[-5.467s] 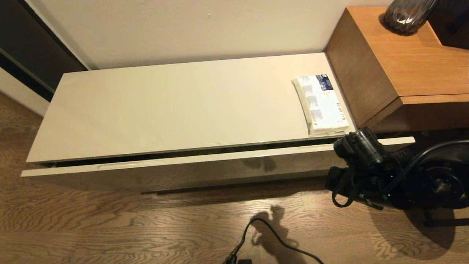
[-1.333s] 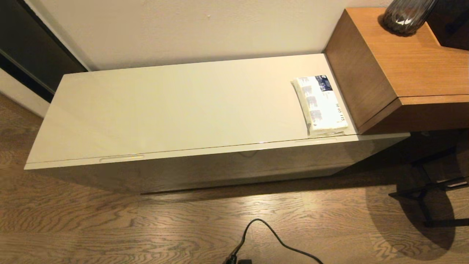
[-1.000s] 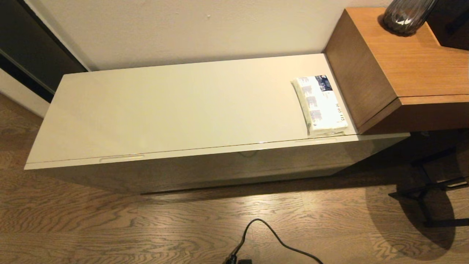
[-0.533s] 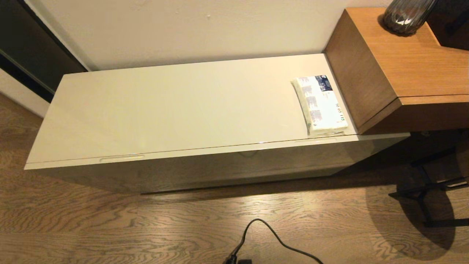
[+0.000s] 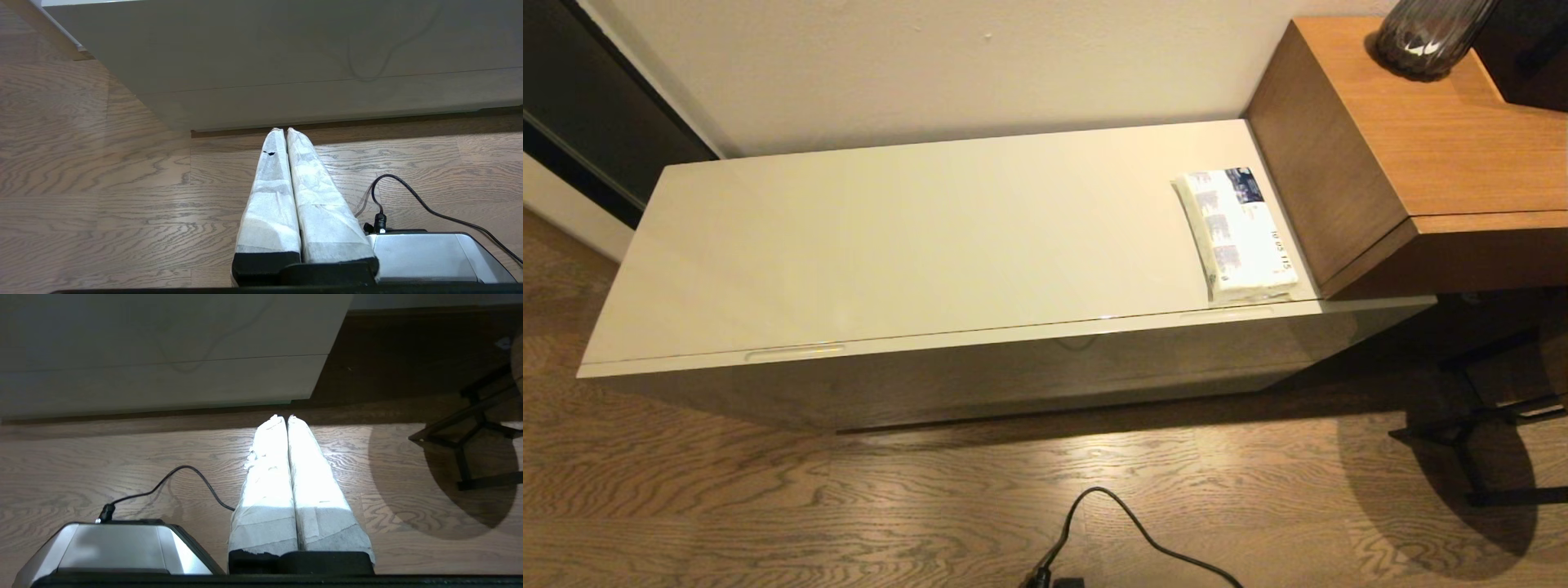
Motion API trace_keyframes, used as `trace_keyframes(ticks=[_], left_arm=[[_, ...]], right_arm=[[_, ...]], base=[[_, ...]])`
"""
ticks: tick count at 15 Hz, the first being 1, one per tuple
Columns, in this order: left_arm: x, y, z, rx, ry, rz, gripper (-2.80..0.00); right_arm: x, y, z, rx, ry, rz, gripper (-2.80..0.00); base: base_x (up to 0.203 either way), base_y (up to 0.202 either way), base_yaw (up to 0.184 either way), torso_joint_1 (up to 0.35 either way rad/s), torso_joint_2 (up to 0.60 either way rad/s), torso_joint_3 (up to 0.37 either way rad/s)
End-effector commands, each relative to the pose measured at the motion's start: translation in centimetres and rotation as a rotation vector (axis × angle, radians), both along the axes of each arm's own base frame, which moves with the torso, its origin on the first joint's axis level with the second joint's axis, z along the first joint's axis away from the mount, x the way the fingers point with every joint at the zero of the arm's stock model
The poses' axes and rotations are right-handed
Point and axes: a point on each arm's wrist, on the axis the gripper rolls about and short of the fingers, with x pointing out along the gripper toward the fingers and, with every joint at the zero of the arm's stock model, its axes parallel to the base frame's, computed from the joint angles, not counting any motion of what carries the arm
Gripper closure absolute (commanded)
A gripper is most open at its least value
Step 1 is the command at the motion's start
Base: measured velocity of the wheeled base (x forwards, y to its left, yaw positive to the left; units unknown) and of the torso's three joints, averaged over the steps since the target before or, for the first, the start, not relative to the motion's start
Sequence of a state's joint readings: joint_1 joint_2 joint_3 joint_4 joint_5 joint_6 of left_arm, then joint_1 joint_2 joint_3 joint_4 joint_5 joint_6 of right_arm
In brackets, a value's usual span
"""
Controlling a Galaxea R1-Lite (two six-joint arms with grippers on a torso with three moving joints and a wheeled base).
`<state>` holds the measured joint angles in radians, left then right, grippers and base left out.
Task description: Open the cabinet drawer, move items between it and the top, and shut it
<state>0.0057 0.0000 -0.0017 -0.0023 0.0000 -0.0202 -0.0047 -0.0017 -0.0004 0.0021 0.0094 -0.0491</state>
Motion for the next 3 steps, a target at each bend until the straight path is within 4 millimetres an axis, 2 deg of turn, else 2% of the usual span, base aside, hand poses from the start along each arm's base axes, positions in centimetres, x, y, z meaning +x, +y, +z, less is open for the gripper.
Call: trace_keyframes(ticks=[1, 3], left_arm=[[0.0, 0.0, 0.0, -0.001, -0.001, 0.0, 0.0], [0.0, 0.0, 0.0, -0.001, -0.001, 0.0, 0.0]], right_arm=[[0.02, 0.0, -0.03, -0.002, 0.005, 0.0, 0.0], [0.02, 0.0, -0.03, 0.006, 0.005, -0.002, 0.0]], base=[[0.0, 0.0, 0.0, 0.0, 0.0, 0.0], [0.0, 0.0, 0.0, 0.0, 0.0, 0.0]])
